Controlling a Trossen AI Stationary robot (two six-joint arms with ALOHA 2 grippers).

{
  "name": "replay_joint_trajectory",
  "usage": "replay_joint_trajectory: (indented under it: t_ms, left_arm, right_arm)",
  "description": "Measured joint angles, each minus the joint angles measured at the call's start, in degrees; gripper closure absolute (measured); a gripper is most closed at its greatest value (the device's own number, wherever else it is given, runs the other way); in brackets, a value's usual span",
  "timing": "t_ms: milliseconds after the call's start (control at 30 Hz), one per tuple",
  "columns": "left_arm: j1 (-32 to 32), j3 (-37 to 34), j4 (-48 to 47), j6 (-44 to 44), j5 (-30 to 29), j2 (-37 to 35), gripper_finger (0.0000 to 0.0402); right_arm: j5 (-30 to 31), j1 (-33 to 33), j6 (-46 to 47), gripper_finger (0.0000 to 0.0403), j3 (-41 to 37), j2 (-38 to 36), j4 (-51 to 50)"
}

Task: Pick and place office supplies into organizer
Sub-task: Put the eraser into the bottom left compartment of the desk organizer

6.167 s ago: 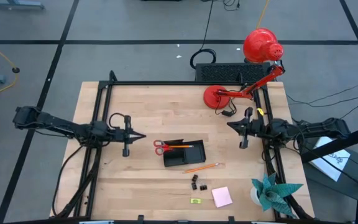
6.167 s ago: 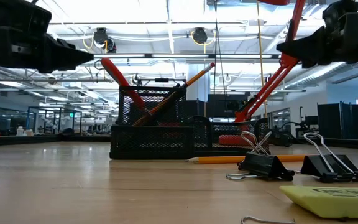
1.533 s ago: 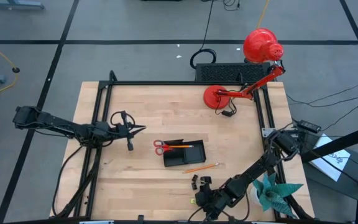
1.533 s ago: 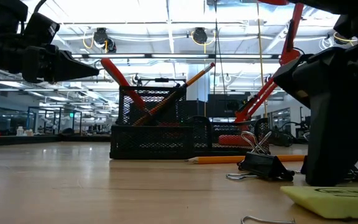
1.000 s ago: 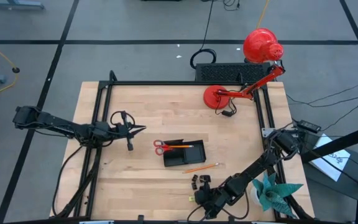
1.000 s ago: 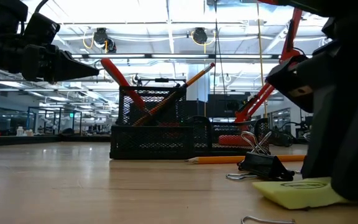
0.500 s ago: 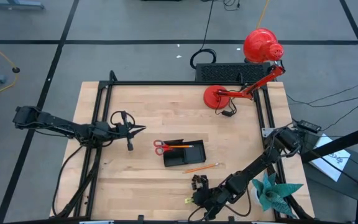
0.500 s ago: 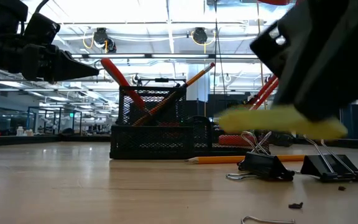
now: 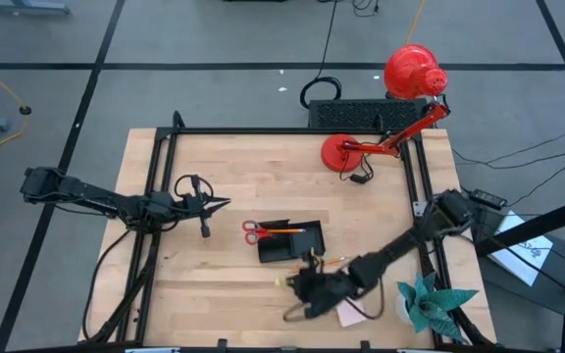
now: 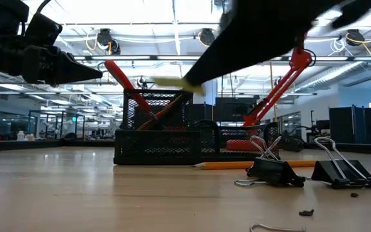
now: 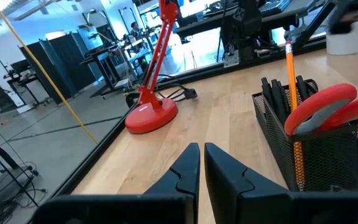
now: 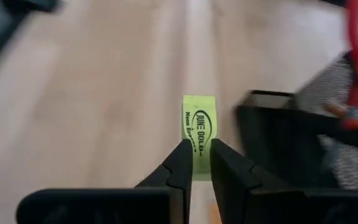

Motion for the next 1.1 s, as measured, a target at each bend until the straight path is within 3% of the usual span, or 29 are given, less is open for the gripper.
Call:
replay_joint_trajectory:
  t_ms: [233, 367, 467, 700, 1100]
  left_arm:
    - [0.0, 0.0, -0.12, 0.07, 0.04, 0.0, 0.0371]
    - [0.0, 0.0, -0.9, 0.29, 0.07, 0.0, 0.0371]
    - [0.0, 0.0, -1.23, 0.37, 0.07, 0.0, 0.0371]
    - [0.0, 0.0, -1.16, 0.44, 0.07, -0.02, 0.0371]
    - [0.0, 0.0, -0.66, 0.11, 0.07, -0.02, 0.0371]
  right_arm:
    - [-0.87, -8.36, -6.63, 0.0365, 0.0, -0.07, -0.31]
    - [-8.43, -11.8, -8.22, 0.0366, 0.0, -0.11, -2.2]
    - [-10.44, -13.19, -7.56, 0.0364, 0.21, -0.22, -3.75]
    - [-10.46, -13.56, -8.94, 0.0364, 0.11, -0.09, -3.48]
    - [-2.87, -11.12, -15.27, 0.0363, -0.07, 0.78, -3.08]
